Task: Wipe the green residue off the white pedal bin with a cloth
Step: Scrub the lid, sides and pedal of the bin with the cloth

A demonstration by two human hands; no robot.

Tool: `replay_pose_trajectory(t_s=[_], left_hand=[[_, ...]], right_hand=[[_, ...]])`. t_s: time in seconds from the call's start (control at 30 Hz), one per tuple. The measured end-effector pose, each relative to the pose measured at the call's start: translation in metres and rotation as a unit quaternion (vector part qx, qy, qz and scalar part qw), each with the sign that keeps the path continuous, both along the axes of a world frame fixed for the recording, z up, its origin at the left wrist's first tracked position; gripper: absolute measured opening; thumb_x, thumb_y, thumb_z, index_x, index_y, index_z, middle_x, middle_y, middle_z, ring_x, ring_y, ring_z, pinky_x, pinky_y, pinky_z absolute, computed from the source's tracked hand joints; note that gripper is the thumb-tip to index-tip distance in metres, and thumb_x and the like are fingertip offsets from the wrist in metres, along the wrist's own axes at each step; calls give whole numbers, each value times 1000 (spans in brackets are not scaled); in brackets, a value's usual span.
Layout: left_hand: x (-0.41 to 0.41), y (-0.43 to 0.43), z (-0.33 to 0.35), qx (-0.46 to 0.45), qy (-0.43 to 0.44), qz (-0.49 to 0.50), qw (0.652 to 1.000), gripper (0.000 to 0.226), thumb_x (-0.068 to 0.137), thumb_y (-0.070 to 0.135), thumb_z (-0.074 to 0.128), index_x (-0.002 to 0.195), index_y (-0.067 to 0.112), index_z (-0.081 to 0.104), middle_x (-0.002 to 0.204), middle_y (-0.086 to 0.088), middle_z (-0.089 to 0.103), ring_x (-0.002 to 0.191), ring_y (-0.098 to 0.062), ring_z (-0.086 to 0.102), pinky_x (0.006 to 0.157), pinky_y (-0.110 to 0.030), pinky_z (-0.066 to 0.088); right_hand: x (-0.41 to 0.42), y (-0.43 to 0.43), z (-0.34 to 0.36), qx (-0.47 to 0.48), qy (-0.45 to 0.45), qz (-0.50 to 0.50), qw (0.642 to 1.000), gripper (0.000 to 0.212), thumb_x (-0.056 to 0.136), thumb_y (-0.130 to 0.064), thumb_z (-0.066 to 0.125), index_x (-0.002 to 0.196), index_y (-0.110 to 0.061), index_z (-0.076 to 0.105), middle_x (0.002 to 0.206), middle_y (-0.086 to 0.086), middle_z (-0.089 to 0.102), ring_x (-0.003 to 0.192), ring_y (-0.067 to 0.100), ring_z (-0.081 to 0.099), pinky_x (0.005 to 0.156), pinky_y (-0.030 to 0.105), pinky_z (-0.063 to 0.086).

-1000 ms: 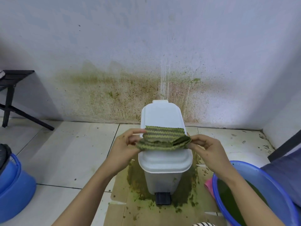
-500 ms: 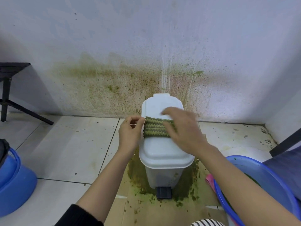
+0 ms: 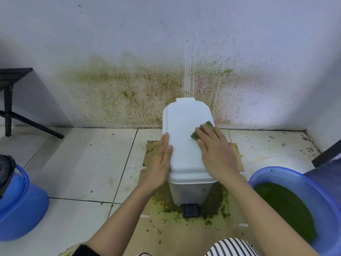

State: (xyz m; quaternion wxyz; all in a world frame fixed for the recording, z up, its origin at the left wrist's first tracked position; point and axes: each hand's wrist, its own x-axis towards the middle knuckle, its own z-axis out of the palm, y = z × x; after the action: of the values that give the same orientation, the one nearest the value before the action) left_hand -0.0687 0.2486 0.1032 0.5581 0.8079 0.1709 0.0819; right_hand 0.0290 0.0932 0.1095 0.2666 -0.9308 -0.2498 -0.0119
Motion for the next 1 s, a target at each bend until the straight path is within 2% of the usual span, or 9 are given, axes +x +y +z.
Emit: replay_pose_trajectory(t_s=[0.17, 0.3, 0.37, 0.47, 0.53, 0.57, 0.7, 0.83, 1.0], left_hand=[[0, -2, 1, -37, -15, 12, 999, 53, 106, 40, 33, 156, 29, 20, 158, 22, 17, 148, 0, 18, 124, -30, 13], [-5, -3, -2, -82, -17, 8, 996, 54, 103, 45, 38, 155, 34, 24, 160, 20, 22, 147, 0, 23, 124, -38, 21], [-13, 0, -6, -115, -27, 12, 993, 59, 98, 54, 47, 152, 42, 27, 158, 26, 26, 143, 3, 30, 121, -39, 27], [-30, 4, -17, -123, -29, 10, 992, 79, 79, 69, 60, 146, 60, 19, 147, 45, 28, 128, 20, 37, 111, -27, 38], [-36, -2, -26, -109, -32, -12, 993, 93, 70, 71, 66, 145, 65, 10, 138, 55, 25, 124, 28, 35, 102, -15, 40], [-36, -6, -30, -110, -36, -14, 993, 99, 67, 73, 68, 145, 64, 9, 136, 57, 26, 124, 28, 35, 98, -11, 41], [-24, -18, -33, -114, -94, 40, 988, 90, 63, 61, 73, 141, 58, 28, 138, 40, 40, 123, 15, 46, 89, -9, 47], [-12, -17, -17, -150, -108, 83, 979, 85, 62, 60, 73, 139, 52, 37, 132, 31, 49, 115, 10, 54, 84, -13, 52], [39, 8, 20, -194, -82, 80, 974, 90, 61, 66, 76, 140, 45, 40, 130, 16, 59, 116, -9, 61, 96, -43, 54]], right_hand=[[-53, -23, -20, 56, -107, 81, 989, 43, 100, -36, 34, 140, -37, 50, 150, -18, 43, 147, 11, 23, 114, 42, 23], [-59, -46, -39, 37, -210, 201, 956, 48, 98, -23, 46, 144, -37, 45, 153, -18, 39, 148, 13, 25, 113, 46, 22], [-45, -47, -41, 59, -227, 189, 954, 46, 99, -28, 46, 145, -36, 44, 155, -13, 37, 148, 15, 26, 111, 51, 27], [-29, -34, -37, 257, -86, 61, 961, 42, 99, -37, 47, 141, -30, 50, 159, -6, 31, 148, 12, 25, 119, 35, 23], [-27, -27, -36, 356, 16, -24, 934, 42, 98, -41, 46, 139, -32, 51, 159, -5, 31, 146, 2, 23, 117, 14, 16], [-28, -25, -38, 392, 57, -53, 917, 41, 99, -39, 47, 139, -33, 51, 156, -4, 37, 144, 0, 27, 116, 12, 19], [-30, -15, -36, 511, 158, -135, 834, 27, 102, -24, 48, 127, -29, 59, 126, -18, 59, 118, -14, 50, 111, 24, 38], [-18, -8, -26, 527, 178, -152, 817, 35, 99, -33, 54, 130, -18, 63, 129, -6, 65, 124, 10, 56, 110, 40, 42], [28, 8, 18, 518, 178, -124, 828, 37, 99, -37, 53, 132, -21, 61, 130, -15, 61, 125, 4, 53, 112, 34, 39]])
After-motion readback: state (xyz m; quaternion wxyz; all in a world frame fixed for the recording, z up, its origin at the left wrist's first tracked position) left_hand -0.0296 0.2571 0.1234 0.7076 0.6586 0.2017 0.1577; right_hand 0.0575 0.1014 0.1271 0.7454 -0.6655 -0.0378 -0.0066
